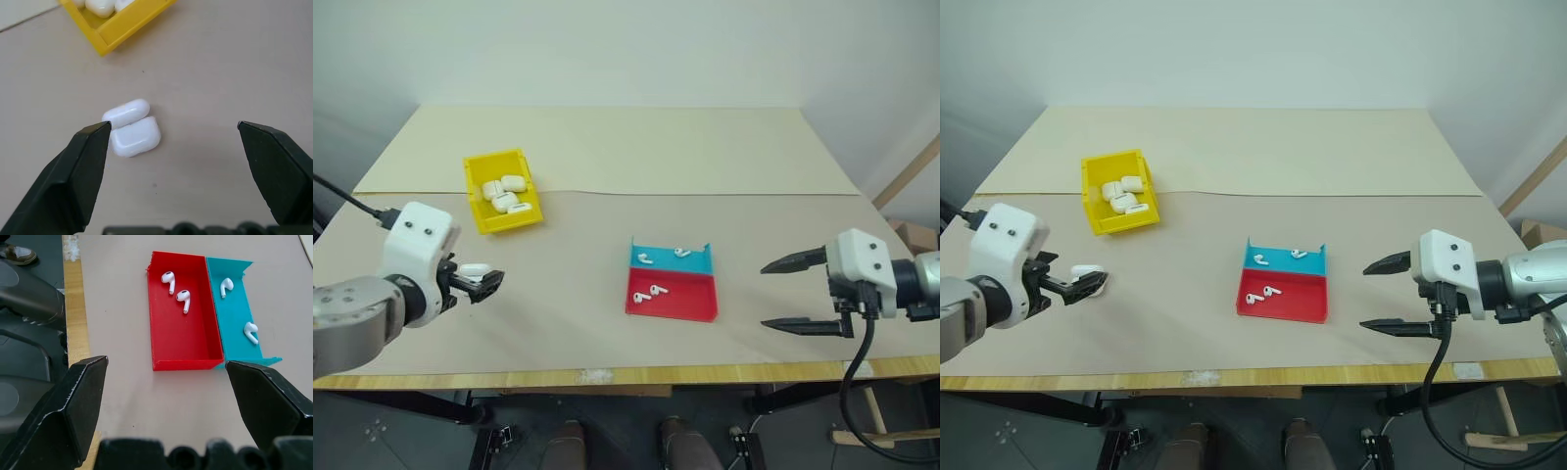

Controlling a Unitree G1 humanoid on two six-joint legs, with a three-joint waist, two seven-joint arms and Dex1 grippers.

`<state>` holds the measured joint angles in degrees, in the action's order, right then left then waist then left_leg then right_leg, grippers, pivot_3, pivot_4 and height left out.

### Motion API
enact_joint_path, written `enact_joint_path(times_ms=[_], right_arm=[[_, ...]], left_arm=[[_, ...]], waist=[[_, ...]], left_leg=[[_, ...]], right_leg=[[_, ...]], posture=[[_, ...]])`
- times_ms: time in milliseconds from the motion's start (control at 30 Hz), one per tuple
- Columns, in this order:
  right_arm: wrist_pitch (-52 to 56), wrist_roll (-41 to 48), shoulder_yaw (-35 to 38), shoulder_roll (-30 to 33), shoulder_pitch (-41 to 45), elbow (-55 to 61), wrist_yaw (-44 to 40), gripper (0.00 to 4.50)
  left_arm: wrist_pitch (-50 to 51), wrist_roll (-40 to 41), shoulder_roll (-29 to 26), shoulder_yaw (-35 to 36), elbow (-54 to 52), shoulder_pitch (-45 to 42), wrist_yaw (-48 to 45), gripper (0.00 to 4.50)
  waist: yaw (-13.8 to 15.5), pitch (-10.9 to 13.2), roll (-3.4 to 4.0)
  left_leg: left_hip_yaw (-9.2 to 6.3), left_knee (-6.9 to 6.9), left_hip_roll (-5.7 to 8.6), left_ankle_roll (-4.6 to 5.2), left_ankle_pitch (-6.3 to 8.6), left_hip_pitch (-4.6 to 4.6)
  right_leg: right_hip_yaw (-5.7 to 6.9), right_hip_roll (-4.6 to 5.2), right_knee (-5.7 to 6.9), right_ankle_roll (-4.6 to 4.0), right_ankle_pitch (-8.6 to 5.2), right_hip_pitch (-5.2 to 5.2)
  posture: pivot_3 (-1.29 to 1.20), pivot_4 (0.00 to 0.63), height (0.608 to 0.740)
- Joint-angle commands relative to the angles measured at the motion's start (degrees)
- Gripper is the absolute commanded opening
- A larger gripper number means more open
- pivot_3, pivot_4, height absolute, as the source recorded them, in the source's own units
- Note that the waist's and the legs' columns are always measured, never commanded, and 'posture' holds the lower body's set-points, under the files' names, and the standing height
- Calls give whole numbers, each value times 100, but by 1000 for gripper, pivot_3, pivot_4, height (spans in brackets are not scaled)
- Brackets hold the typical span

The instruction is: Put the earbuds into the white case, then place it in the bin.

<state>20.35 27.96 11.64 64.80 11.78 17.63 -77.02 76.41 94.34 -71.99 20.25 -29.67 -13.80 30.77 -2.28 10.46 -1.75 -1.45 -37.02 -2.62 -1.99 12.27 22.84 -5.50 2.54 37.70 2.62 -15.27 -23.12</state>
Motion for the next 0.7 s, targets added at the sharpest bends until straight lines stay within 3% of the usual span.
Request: enact_joint_path(times_ms=[33, 200, 500, 700], right_arm=[[-9, 18, -17, -27, -75, 142, 31, 4465], [211, 132, 20, -82, -193, 347, 191, 4465], [484, 215, 326, -49, -773, 745, 340, 4465], [743, 328, 639, -40, -1119, 1019, 444, 4465]], left_arm=[[-892, 1785, -855, -953, 909, -493, 1263, 4500], [-631, 1866, -959, -1937, 1893, -1610, 1327, 4500], [301, 1866, -173, -3303, 3809, -3394, 1468, 4500], [572, 1866, 109, -3735, 4395, -3759, 1684, 4500]], waist=[[-3, 1, -5], [19, -2, 2], [152, -2, -1], [147, -4, -4]], left_leg=[[0, 1, -1, 0, 0, 1], [5, 4, 5, -2, -1, -2], [3, 2, 10, -5, -3, 3], [1, 2, 11, -8, -5, 6]], right_leg=[[0, 0, -4, -1, 1, -2], [2, -3, -1, -2, -1, -3], [4, -2, -3, -2, -2, -3], [4, 1, -7, -2, -2, -3]], posture=[[0, 150, 740], [0, 150, 740], [0, 150, 740], [0, 150, 740]])
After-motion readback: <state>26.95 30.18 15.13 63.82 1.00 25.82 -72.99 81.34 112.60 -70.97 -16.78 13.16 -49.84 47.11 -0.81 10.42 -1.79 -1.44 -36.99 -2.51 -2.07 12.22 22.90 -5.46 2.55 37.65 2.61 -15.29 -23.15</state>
